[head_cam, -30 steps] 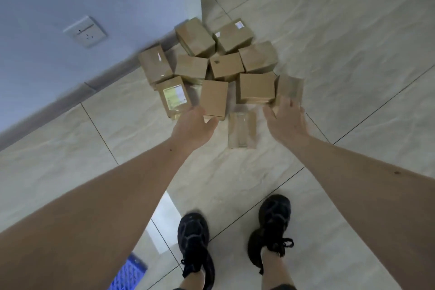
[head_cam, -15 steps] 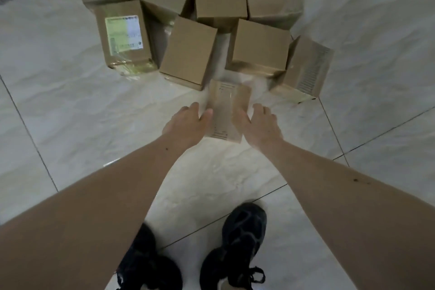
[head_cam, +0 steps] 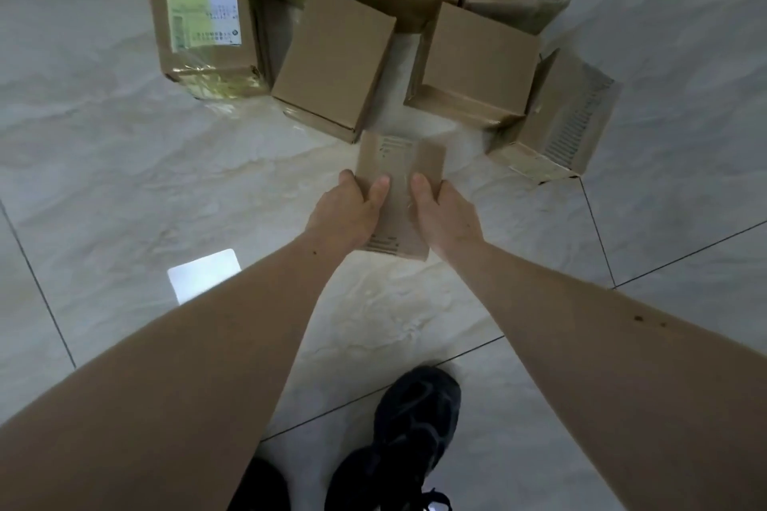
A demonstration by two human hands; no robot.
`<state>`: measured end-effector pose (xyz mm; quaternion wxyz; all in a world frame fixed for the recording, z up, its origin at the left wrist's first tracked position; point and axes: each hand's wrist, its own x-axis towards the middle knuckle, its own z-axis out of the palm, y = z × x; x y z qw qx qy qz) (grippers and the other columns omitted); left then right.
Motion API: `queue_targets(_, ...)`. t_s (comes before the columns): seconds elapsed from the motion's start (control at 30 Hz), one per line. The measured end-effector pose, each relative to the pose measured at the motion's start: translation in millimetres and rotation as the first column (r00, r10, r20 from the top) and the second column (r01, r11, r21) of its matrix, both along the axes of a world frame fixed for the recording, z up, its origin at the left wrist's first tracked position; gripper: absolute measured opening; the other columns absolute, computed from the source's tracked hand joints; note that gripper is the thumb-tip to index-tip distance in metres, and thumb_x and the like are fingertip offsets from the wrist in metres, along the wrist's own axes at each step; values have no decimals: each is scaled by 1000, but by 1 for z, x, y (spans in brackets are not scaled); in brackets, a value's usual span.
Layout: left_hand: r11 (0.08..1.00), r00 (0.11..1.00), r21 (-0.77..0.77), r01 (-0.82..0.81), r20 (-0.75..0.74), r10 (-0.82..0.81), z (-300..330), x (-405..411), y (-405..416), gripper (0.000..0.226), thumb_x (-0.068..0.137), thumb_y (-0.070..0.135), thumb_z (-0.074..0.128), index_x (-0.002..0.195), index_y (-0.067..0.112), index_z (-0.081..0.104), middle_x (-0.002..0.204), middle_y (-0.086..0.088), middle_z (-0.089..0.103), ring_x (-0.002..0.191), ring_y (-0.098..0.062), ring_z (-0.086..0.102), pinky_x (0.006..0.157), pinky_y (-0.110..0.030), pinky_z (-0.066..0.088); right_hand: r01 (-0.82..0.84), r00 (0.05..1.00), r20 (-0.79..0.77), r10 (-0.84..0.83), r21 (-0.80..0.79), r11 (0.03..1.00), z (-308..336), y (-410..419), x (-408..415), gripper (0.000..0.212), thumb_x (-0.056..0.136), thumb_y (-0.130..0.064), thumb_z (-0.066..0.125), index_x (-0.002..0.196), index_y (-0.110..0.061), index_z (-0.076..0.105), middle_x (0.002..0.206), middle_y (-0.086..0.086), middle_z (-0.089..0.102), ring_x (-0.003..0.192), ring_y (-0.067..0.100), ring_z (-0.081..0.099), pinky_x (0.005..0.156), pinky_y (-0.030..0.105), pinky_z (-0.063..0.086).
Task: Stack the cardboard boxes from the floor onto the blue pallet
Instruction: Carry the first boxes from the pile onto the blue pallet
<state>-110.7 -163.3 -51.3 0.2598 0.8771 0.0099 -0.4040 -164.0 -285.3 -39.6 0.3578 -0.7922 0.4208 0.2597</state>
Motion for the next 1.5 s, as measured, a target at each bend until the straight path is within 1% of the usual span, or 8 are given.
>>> queue_targets(0.1,1000,999,11,-12,-32,12,27,-11,15,56,96,59,34,117,8,44,112,-15,60,99,-33,58,78,-38,45,-17,1000,-25,18,19,1000,31,10,-5,57,97,-60,32,123,-14,53,117,11,61,96,28,56,79,35,42)
queue_targets(0.23,999,998,14,-34,-45,34,84,-10,39,56,96,58,36,114,6,46,112,-18,61,103,-35,58,86,-42,48,-59,998,-34,61,47,997,85,29,-1,55,97,-60,33,119,-14,53,113,11,61,97,29,57,81,37,45)
queue_targets(0.4,999,1000,35,-15,15,15,163,15,76,50,95,60,36,99,11,43,106,-16,63,98,-34,60,79,-39,47,-104,994,-23,105,38,994,164,63,25,50,98,-60,31,109,-15,49,108,9,57,96,29,56,81,37,44)
queue_targets(0.6,996,996,49,-70,61,67,254,42,138,55,93,64,33,99,12,46,105,-15,64,98,-34,61,85,-43,50,-135,989,67,132,46,990,256,123,61,54,98,-58,31,122,-12,47,119,12,60,108,33,57,90,41,46)
queue_targets(0.8,987,983,51,-154,109,148,319,55,211,57,92,65,34,99,11,48,105,-14,64,98,-33,60,85,-42,49,-243,962,136,236,40,969,322,190,87,55,99,-56,30,124,-9,45,124,17,59,112,35,55,86,40,42)
queue_targets(1.2,875,860,26,-484,201,470,365,-4,339,57,91,65,37,97,11,52,106,-11,65,100,-32,59,84,-39,48,-467,876,155,456,38,884,373,328,76,56,101,-52,27,134,-8,40,136,19,53,123,36,50,92,39,38)
queue_targets(1.33,833,821,10,-553,181,542,366,-35,395,62,90,68,37,102,10,54,110,-13,64,104,-32,59,89,-41,48,-530,844,124,521,49,847,376,385,58,56,100,-53,28,128,-7,42,132,21,56,120,37,52,90,39,39)
queue_targets(1.5,796,784,14,-606,182,593,368,-61,479,57,91,63,41,106,7,46,111,-17,63,105,-34,58,86,-39,46,-558,828,115,549,60,828,374,471,35,57,100,-53,29,129,-6,43,131,21,56,120,38,53,93,39,41)
